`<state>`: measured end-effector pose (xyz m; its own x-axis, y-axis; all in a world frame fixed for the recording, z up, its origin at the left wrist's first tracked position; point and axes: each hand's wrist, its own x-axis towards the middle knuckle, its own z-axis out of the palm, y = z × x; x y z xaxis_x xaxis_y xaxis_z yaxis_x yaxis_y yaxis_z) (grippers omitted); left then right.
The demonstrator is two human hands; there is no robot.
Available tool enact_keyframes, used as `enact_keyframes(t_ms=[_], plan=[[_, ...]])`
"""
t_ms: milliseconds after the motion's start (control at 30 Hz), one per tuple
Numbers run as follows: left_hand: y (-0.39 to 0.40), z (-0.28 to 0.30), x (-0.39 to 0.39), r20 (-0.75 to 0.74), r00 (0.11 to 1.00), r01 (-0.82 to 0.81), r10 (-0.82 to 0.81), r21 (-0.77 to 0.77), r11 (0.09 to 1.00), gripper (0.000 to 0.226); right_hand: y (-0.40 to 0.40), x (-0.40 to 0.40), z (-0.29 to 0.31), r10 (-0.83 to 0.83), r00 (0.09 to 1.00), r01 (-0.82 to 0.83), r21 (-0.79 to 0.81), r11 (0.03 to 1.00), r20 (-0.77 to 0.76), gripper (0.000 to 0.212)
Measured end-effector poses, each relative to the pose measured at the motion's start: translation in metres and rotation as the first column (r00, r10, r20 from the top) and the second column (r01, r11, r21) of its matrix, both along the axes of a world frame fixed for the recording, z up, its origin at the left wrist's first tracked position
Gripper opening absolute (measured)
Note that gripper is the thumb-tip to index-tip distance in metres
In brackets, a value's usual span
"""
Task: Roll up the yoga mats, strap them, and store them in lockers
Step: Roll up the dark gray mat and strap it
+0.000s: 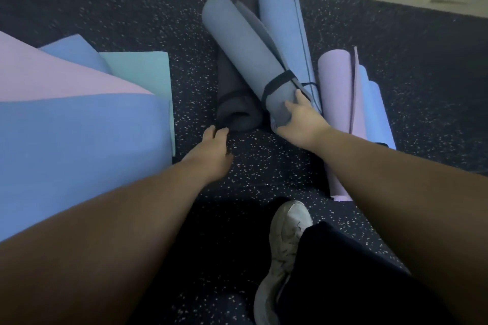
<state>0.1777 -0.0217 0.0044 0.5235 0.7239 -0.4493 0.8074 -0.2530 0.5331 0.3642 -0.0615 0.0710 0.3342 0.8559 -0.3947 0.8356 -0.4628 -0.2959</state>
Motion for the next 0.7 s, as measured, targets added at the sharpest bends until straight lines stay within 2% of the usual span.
enact_keyframes(t_ms=[100,200,333,433,533,700], plan=[[-0.004,-0.017,-0.029,-0.059,0.998,-0.008,0.007,-0.017,1.0,0.067,0.004,-0.011,-0.005,-0.004,0.998,0.011,-0.119,0.993,0.057,0.069],[-0.008,-0.035,-0.057,-0.076,0.997,-0.022,0.018,-0.049,0.999,0.067,0.007,-0.013,-0.013,-0.054,0.996,0.066,-0.155,0.986,0.076,0.077],[-0.009,-0.053,-0.083,-0.054,0.998,-0.046,0.043,-0.048,0.998,0.066,0.009,-0.008,-0.017,-0.189,0.982,0.187,-0.061,0.98,-0.018,0.07],[-0.005,-0.064,-0.095,-0.065,0.997,-0.035,0.034,-0.023,0.999,0.069,0.014,-0.005,-0.014,-0.253,0.967,0.252,0.05,0.966,0.021,0.061],[-0.002,-0.073,-0.105,-0.153,0.988,0.011,-0.015,-0.026,1.0,0.071,0.015,-0.01,-0.014,-0.187,0.979,0.177,0.12,0.977,0.083,0.058],[-0.016,-0.09,-0.119,-0.304,0.931,0.185,-0.202,-0.085,0.979,0.082,-0.001,-0.045,-0.026,0.056,0.998,-0.057,0.04,0.998,0.038,0.056]])
